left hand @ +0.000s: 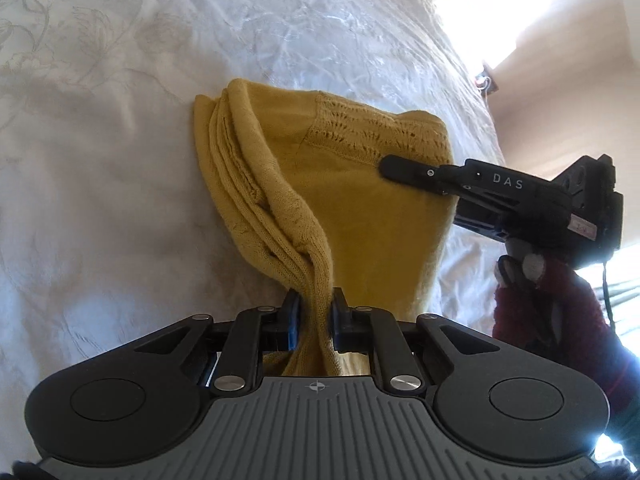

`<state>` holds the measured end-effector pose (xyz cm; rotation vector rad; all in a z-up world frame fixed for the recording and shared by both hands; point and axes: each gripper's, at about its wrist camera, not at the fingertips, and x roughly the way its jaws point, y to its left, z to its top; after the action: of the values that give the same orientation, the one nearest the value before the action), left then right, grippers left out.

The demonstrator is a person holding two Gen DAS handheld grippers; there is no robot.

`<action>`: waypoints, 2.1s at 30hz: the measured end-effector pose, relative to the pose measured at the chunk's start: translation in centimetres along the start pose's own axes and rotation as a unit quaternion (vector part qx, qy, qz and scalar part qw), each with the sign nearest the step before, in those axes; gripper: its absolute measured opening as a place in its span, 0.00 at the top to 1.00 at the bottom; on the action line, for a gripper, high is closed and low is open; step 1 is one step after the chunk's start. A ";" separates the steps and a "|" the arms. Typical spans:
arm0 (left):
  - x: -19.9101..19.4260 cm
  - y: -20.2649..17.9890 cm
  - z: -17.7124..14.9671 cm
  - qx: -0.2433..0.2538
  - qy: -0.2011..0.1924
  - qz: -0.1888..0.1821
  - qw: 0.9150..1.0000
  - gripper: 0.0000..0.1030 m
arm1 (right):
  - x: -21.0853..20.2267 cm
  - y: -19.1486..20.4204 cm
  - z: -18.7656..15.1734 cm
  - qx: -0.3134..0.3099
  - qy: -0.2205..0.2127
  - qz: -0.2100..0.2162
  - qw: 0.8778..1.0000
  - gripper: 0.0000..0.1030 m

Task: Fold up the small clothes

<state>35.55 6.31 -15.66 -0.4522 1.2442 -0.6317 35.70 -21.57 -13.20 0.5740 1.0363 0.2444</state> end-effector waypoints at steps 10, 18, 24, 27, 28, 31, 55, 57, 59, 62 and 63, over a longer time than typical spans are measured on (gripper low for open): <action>1.6 -3.5 -6.6 0.010 0.047 -0.035 0.998 0.86 | -6.5 -1.4 -6.3 0.038 0.016 0.015 0.999 0.65; 3.8 -3.7 -9.7 -0.008 0.052 0.041 0.998 0.86 | -8.6 -5.4 -8.1 0.001 0.008 -0.116 0.993 0.58; 4.7 -1.6 -12.1 -0.064 0.050 0.123 0.989 0.78 | -9.8 -8.9 -7.8 -0.020 -0.014 -0.196 0.980 0.58; 3.5 -2.4 -13.0 -0.049 0.032 0.149 0.987 0.76 | -10.9 -8.5 -8.2 -0.042 -0.021 -0.170 0.984 0.48; 3.3 -2.9 -13.0 -0.039 0.028 0.161 0.986 0.76 | -11.1 -8.3 -8.5 -0.053 -0.021 -0.164 0.985 0.45; 1.8 -5.6 -12.9 0.015 -0.002 0.186 0.982 0.76 | -11.4 -7.8 -9.2 -0.077 -0.021 -0.158 0.984 0.44; 10.9 -7.0 -2.0 0.137 -0.035 0.297 0.944 0.27 | -5.6 -7.7 -8.1 -0.107 0.008 -0.184 0.977 0.01; 10.9 -5.6 -1.6 0.124 -0.024 0.299 0.946 0.18 | -4.3 -8.8 -7.7 -0.094 0.025 -0.201 0.975 0.01; 10.9 -4.8 -1.4 0.116 -0.020 0.297 0.948 0.12 | -3.6 -10.1 -7.4 -0.072 0.037 -0.200 0.976 0.00; 11.1 -4.5 -1.2 0.117 -0.013 0.302 0.946 0.06 | -3.0 -11.0 -7.4 -0.060 0.043 -0.198 0.977 0.00; 11.2 -4.4 -1.1 0.116 -0.011 0.304 0.946 0.03 | -2.9 -11.2 -7.5 -0.060 0.042 -0.198 0.977 0.00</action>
<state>35.71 -4.41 -21.27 0.1280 1.1883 -0.2349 26.99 -29.62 -20.12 0.2395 1.1858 -0.0218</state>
